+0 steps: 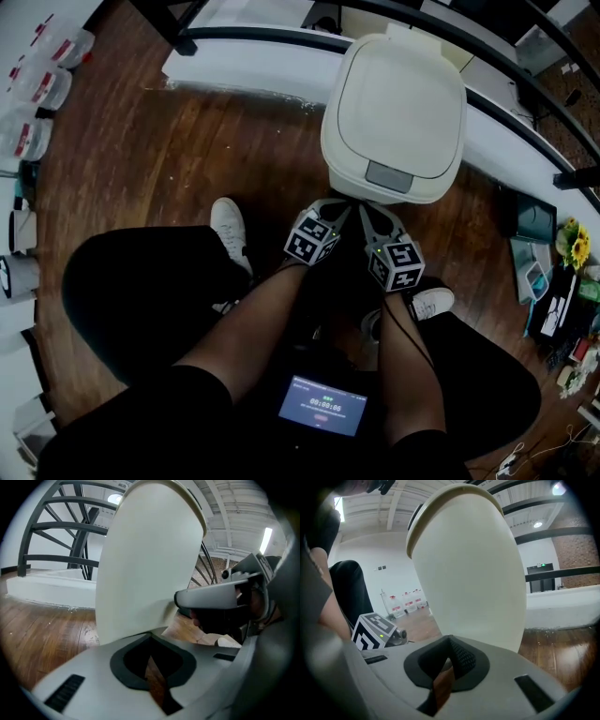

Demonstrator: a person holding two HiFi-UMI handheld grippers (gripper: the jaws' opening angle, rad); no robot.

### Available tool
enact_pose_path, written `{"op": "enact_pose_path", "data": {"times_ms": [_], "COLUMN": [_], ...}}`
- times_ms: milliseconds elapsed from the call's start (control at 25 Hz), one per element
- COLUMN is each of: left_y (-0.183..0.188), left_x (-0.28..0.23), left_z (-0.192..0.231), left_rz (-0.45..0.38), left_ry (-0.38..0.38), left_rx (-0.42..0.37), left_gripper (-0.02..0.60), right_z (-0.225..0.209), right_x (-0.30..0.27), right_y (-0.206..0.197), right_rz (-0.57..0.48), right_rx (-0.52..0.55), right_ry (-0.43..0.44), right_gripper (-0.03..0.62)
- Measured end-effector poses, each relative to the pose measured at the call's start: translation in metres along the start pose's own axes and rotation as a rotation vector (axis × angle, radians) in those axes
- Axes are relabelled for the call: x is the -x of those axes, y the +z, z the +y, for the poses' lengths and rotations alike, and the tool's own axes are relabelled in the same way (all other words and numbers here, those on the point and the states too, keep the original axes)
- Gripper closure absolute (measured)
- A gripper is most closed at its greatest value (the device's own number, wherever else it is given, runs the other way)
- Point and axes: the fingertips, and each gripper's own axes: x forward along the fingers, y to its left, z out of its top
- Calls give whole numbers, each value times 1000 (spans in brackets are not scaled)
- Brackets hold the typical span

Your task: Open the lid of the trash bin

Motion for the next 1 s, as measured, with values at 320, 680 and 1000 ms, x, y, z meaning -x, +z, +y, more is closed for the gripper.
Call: {"op": "enact_pose_path", "data": {"times_ms": [320, 680, 1000], "left_y": [-21, -13, -20], "left_x": [-30, -63, -77], "left_z": [14, 19, 31], "left_rz": [43, 32, 66], "left_ry": [52, 79, 103], "left_rx": [16, 43, 41], "left_gripper": [545, 546, 545], "right_z": [-1, -13, -25], "right_x": [-8, -8, -13], "right_y": [-23, -33, -30], "right_rz": [62, 85, 68], "right_rx": [-3, -28, -63], "right_ry": [28, 25, -5], "right_gripper": [588, 588, 588]}}
